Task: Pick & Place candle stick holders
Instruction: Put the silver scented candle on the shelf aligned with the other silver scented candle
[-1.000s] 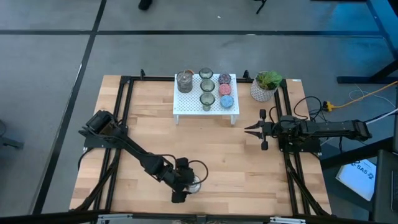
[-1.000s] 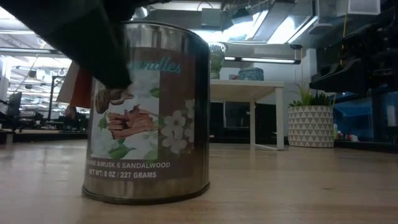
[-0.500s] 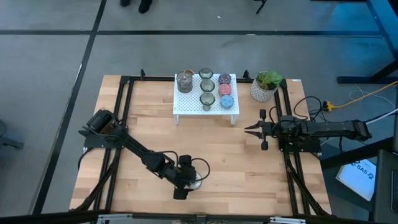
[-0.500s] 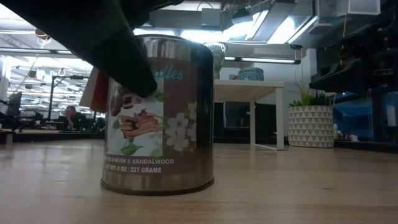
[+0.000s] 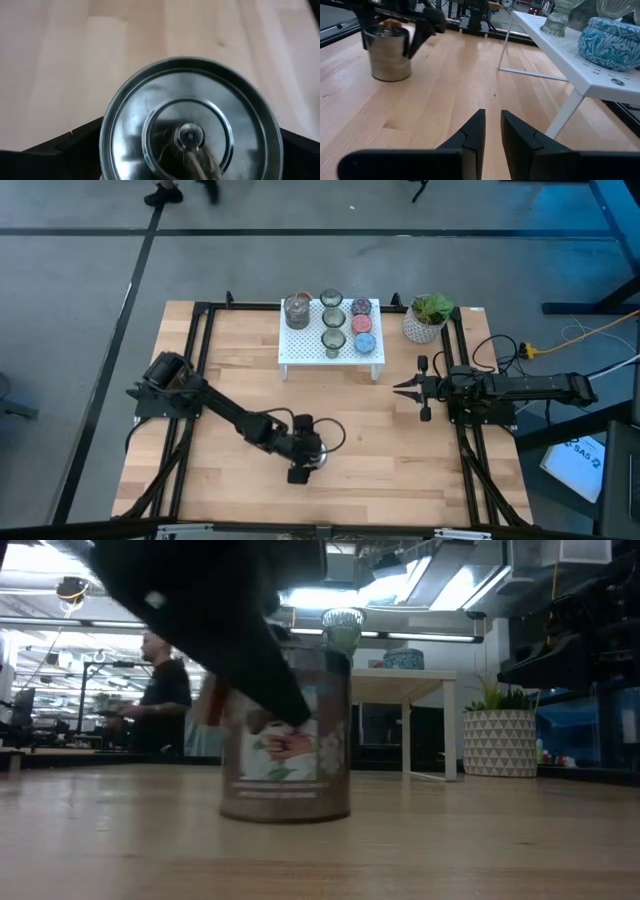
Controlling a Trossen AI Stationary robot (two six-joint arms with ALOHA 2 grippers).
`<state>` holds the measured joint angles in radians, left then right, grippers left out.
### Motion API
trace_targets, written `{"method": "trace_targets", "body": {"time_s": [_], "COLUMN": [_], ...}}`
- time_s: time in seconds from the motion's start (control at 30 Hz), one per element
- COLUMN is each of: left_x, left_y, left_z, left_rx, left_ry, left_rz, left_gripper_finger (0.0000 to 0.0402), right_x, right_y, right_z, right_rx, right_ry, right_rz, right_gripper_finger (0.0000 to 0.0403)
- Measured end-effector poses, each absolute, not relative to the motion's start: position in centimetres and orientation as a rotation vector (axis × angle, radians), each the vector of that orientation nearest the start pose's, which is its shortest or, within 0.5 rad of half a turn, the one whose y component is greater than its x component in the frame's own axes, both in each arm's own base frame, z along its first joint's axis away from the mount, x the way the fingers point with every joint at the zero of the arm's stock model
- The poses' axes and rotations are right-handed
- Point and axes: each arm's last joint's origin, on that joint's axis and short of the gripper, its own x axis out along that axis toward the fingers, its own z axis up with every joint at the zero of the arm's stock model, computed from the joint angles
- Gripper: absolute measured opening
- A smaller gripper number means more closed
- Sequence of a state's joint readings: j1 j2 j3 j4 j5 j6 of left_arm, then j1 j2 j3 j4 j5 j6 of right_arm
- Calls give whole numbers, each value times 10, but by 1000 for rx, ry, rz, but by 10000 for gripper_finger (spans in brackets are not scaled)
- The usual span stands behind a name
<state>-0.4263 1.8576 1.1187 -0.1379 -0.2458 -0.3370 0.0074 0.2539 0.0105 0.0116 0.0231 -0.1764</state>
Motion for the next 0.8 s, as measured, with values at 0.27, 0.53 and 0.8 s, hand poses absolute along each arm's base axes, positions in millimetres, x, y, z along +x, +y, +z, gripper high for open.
{"method": "trace_targets", "body": {"time_s": [0.27,0.53,0.8], "left_x": [354,355,351], "left_y": [-130,-127,-125], "left_z": [163,163,161], "left_rx": [-100,-219,-241], "left_ry": [813,792,809], "left_rz": [127,209,300], "left_gripper_finger": [400,400,371], "right_x": [111,111,111], "right_y": [0,0,0], "right_z": [147,147,147], "right_rx": [-179,-179,-179], "right_ry": [233,233,233], "right_rz": [5,5,5], "right_gripper_finger": [63,63,63]}}
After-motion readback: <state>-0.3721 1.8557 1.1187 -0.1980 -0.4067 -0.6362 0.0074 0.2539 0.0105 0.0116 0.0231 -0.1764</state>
